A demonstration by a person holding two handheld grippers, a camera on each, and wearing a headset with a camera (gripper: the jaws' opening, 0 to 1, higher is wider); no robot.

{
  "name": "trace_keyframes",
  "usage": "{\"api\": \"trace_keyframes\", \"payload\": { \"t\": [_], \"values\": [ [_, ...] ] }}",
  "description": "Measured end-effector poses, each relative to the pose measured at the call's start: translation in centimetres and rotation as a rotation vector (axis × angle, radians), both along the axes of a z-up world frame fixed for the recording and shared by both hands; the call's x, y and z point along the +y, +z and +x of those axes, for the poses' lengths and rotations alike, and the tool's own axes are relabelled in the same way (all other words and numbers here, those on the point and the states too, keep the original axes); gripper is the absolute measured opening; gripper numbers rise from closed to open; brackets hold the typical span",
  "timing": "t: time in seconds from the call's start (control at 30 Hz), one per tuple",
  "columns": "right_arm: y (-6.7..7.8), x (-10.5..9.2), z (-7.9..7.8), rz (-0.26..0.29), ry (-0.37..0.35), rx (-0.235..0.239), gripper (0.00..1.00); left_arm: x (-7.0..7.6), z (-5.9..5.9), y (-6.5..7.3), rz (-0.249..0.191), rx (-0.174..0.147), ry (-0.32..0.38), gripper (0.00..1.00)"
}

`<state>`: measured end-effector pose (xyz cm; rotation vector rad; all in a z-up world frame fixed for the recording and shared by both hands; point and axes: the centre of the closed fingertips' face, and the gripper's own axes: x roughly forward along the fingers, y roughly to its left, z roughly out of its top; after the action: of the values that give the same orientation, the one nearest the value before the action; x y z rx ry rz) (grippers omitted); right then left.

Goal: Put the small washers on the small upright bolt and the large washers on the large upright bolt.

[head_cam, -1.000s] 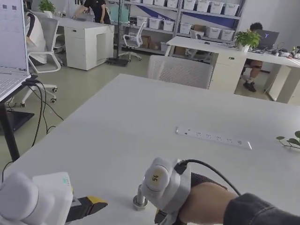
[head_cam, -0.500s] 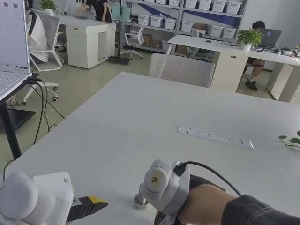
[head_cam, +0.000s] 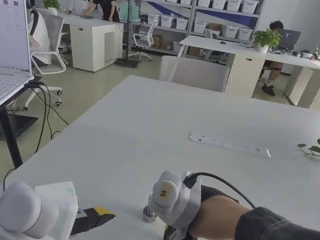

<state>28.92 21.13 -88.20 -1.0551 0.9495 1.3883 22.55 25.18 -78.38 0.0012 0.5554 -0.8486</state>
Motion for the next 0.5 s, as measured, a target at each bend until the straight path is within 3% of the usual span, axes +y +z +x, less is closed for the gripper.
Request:
{"api": "trace_keyframes", "payload": {
  "t": [0.5],
  "values": [
    [-0.02,0.04,0.0,0.005,0.018,-0.009,0.14,-0.01,0.01,-0.05,-0.001,0.001,0.004,0.92]
  ]
}}
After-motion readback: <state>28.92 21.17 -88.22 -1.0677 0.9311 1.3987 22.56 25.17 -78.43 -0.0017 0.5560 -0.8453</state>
